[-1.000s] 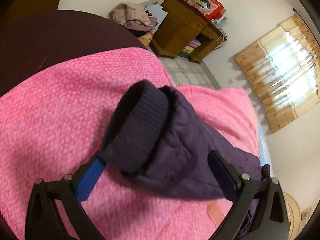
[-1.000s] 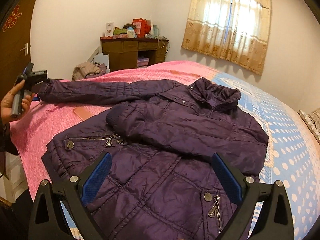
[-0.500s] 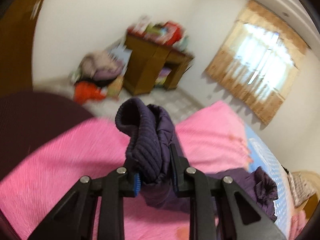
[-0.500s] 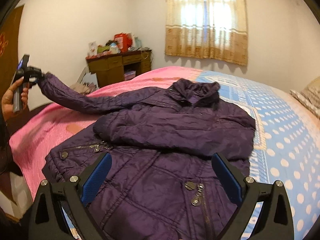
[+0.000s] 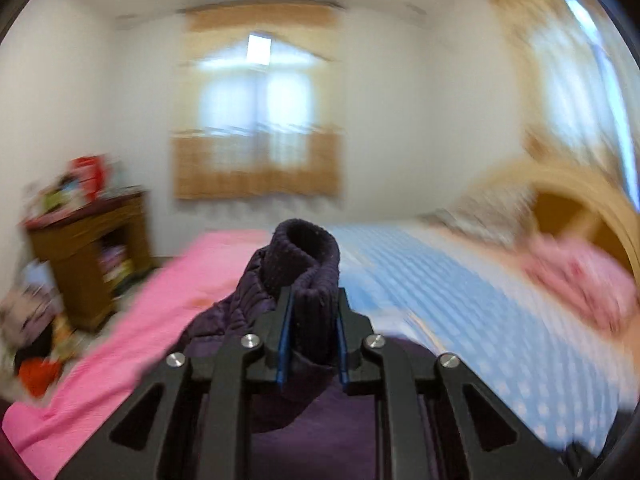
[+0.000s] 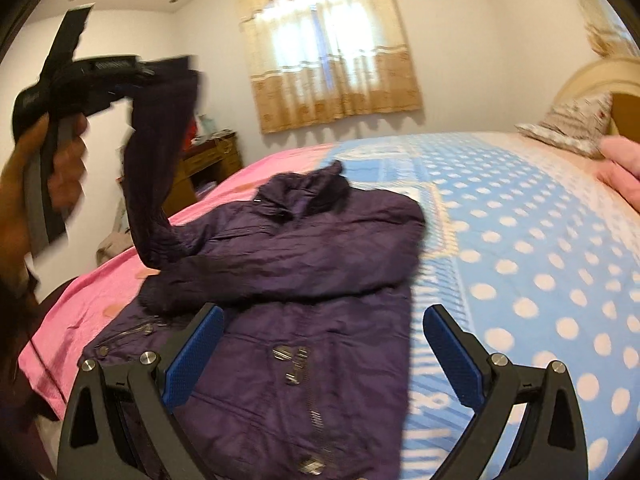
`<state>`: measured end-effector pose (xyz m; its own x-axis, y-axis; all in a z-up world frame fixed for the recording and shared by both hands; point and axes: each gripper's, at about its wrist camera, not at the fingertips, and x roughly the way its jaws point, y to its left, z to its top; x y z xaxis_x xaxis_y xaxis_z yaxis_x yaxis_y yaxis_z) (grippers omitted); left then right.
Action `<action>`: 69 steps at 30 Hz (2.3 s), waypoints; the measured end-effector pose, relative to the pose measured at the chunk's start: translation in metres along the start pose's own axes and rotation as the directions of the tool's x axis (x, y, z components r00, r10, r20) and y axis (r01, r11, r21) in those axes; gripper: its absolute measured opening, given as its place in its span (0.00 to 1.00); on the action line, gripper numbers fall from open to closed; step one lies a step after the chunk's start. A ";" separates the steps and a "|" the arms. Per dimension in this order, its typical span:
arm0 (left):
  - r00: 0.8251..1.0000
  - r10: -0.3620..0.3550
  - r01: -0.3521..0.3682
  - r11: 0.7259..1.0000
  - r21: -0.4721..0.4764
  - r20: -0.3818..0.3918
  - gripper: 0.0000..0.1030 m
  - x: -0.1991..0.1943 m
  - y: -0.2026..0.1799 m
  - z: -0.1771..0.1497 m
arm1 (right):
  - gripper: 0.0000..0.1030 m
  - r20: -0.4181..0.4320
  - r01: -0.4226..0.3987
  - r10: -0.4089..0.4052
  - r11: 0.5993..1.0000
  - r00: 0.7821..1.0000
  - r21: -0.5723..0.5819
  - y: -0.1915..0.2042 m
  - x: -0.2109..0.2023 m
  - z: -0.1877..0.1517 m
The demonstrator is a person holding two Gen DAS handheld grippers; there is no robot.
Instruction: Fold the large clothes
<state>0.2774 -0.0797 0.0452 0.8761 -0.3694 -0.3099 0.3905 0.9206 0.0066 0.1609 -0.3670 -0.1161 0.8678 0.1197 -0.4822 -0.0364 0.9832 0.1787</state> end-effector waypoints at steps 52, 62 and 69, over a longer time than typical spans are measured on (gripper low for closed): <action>0.744 0.196 -0.241 0.970 0.018 -0.639 1.00 0.181 0.117 -0.178 | 0.99 -0.390 0.050 -0.120 0.981 0.913 -0.186 0.071 0.227 0.018; 0.742 0.203 -0.244 0.970 0.024 -0.639 1.00 0.184 0.113 -0.178 | 0.99 -0.395 0.061 -0.138 0.978 0.908 -0.202 0.074 0.229 0.018; 0.741 0.200 -0.244 0.970 0.020 -0.641 1.00 0.182 0.113 -0.177 | 0.99 -0.393 0.064 -0.141 0.977 0.909 -0.203 0.074 0.230 0.018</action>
<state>0.4312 -0.0206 -0.1793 0.5459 -0.0085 -0.8378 0.1705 0.9801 0.1012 0.3664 -0.2692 -0.1984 0.5993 0.0244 -0.8002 -0.0809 0.9963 -0.0303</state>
